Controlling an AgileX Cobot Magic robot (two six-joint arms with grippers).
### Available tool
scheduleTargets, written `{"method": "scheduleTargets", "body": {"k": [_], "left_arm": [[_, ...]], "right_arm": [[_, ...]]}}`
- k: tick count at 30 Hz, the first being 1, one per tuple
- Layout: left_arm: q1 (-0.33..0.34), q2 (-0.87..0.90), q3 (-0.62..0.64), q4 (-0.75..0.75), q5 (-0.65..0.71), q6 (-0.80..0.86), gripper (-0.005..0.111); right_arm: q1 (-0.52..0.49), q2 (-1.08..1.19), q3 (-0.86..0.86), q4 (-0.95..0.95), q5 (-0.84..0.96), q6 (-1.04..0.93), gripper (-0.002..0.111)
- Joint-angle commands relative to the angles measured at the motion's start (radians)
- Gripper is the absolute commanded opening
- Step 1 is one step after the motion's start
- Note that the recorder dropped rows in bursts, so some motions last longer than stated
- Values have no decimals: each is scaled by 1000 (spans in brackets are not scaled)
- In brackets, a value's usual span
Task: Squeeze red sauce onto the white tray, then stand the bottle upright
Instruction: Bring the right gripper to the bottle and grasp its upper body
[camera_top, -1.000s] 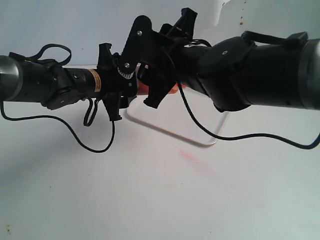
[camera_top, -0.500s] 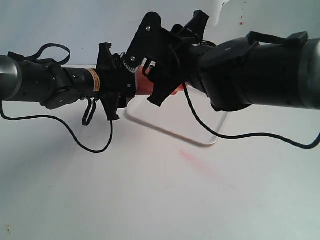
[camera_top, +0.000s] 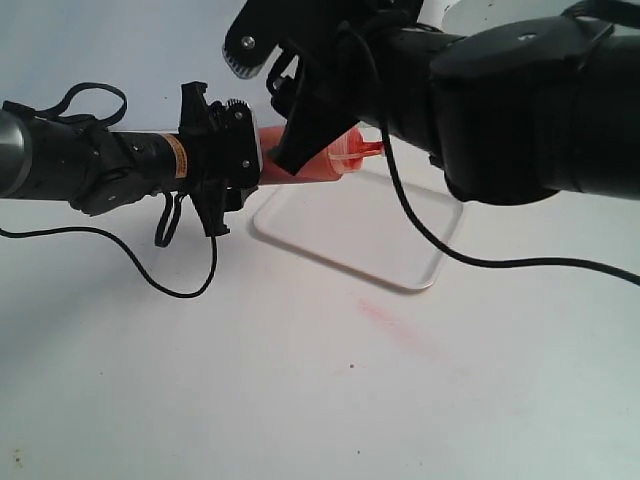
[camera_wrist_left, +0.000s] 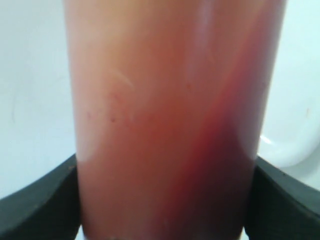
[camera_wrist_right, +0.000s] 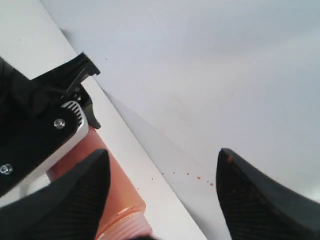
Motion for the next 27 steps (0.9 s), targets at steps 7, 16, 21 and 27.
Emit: {"method": "scheduleTargets", "body": {"k": [7,16,21,27], "left_arm": [[0,-22,-13,-20,-50,152,0],[0,-22,-44,-52,-53,255,0],[0,-22,-108,-102,-48,315,0],[0,-22,-154,-81,-4,336,0]], "right_arm": [[22,16,19,21,-7,-12,57],[22,23,125,-33,85,-12,57],[24,34,125,-54,137,-10,57],[24,72,125,-131,71,-10,67]]}}
